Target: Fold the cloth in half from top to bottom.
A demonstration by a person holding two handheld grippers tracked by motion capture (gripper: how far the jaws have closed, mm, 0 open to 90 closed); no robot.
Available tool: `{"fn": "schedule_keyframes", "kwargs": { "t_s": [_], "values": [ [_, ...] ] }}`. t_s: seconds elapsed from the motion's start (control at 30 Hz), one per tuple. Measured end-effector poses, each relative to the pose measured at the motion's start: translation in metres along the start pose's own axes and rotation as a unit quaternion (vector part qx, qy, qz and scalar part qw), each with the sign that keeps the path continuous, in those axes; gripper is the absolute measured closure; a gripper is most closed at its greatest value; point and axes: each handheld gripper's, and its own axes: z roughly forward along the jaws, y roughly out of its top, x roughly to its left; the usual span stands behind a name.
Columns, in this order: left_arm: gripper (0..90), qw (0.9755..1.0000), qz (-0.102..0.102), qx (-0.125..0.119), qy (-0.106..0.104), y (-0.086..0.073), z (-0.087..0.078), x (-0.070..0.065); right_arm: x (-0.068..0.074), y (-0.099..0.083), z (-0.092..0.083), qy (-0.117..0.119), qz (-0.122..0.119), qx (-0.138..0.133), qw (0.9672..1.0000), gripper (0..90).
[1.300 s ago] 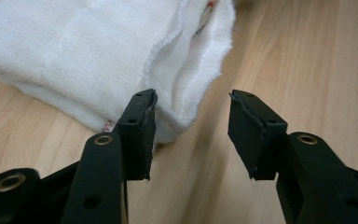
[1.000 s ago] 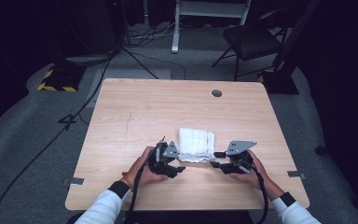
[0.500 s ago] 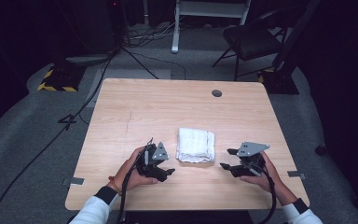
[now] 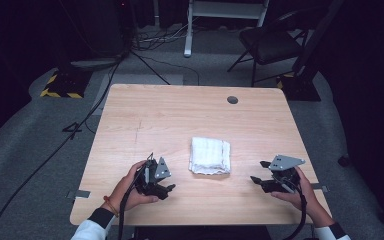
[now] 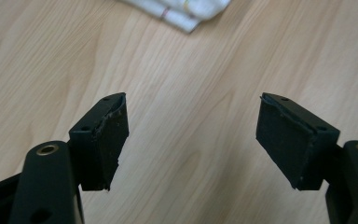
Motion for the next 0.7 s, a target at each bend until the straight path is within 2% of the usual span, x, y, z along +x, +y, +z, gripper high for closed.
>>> {"fn": "schedule_keyframes", "kwargs": {
  "t_s": [0.13, 0.33, 0.57, 0.63, 0.7],
  "values": [
    [25.2, 0.9999, -0.009, 0.001, 0.009, -0.008, -0.005, 0.002, -0.003, -0.008, -0.004, -0.016, 0.000, 0.010, 0.9998, 32.8],
    [24.4, 0.9994, -0.028, -0.001, 0.023, -0.021, -0.012, 0.002, -0.007, -0.022, -0.010, -0.026, 0.010, 0.016, 0.9995, 32.1],
    [22.6, 0.9986, -0.042, 0.015, 0.030, -0.041, -0.013, 0.005, -0.013, -0.040, -0.016, -0.040, 0.027, 0.025, 0.9985, 31.6],
    [22.4, 0.9984, -0.040, 0.017, 0.036, -0.044, -0.013, 0.006, -0.015, -0.047, -0.017, -0.042, 0.034, 0.028, 0.9981, 31.6],
    [22.2, 0.9981, -0.049, 0.015, 0.034, -0.048, -0.014, 0.008, -0.019, -0.055, -0.019, -0.041, 0.047, 0.027, 0.9977, 31.6]
  ]
}}
